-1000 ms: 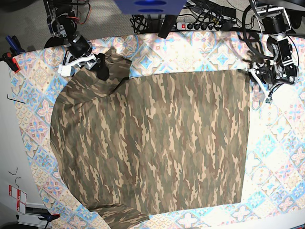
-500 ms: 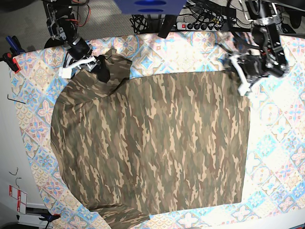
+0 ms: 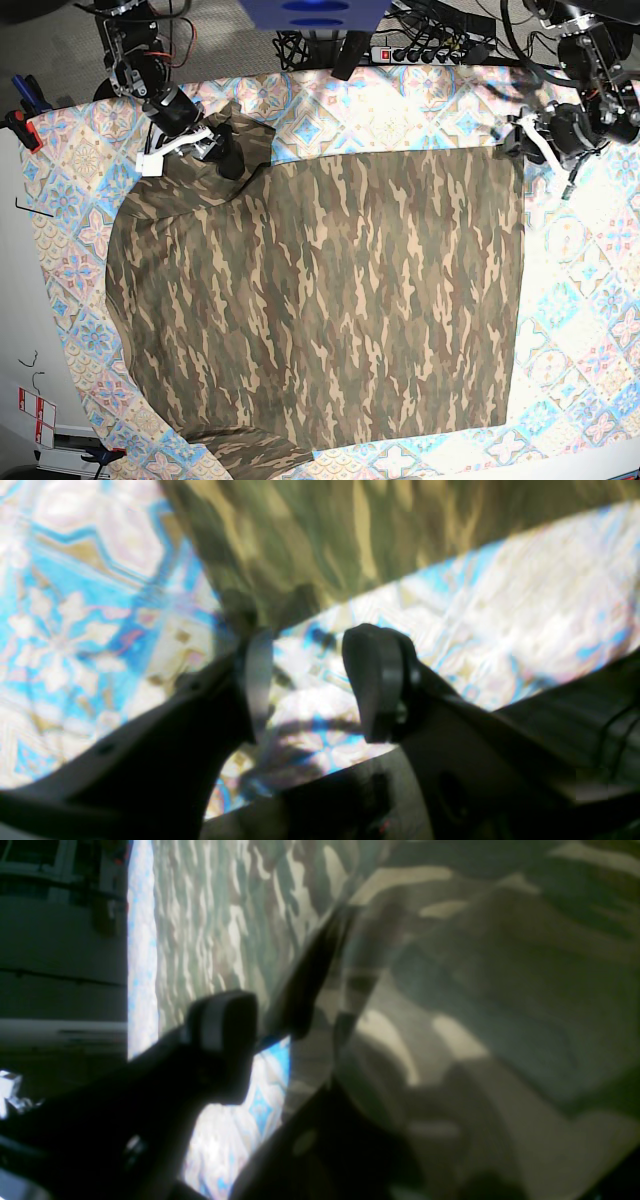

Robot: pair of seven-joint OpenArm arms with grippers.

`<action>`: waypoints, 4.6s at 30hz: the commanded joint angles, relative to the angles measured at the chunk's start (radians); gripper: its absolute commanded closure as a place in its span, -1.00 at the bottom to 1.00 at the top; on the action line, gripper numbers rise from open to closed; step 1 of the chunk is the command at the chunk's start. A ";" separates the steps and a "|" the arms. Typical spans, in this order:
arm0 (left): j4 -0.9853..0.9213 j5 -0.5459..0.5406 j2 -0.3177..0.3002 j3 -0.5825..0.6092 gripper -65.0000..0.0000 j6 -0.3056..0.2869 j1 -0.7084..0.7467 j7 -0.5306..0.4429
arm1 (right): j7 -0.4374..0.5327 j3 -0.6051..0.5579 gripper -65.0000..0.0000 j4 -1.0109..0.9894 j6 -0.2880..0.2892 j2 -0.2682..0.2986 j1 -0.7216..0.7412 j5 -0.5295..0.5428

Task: Fold the T-shirt properly
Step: 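Grasp the shirt's shoulder corners with both grippers, then lift the shoulder edge with both grippers and pull it toward the robot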

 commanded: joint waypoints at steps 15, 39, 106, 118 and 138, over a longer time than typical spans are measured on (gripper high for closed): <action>-0.370 -0.157 -0.078 -0.002 0.17 0.001 -0.073 -0.068 | -0.051 -0.005 -0.34 -0.003 -0.033 0.008 -0.015 -0.022; -0.561 -0.157 -0.126 0.099 0.19 0.001 -0.132 -0.240 | -0.051 -0.007 -0.34 -0.003 -0.033 0.008 -0.019 -0.022; -0.295 0.119 -0.031 0.051 0.83 0.001 0.186 -0.320 | 0.406 -0.091 0.98 0.020 -0.035 0.197 -0.317 -0.026; -0.294 0.053 -0.031 0.050 0.83 0.001 0.181 -0.333 | 0.406 -0.088 0.98 0.047 -0.035 0.206 -0.315 -0.082; -0.294 0.004 -0.037 0.044 0.83 0.001 -0.053 -0.025 | 0.402 -0.083 0.98 0.171 -0.148 0.235 -0.231 -0.190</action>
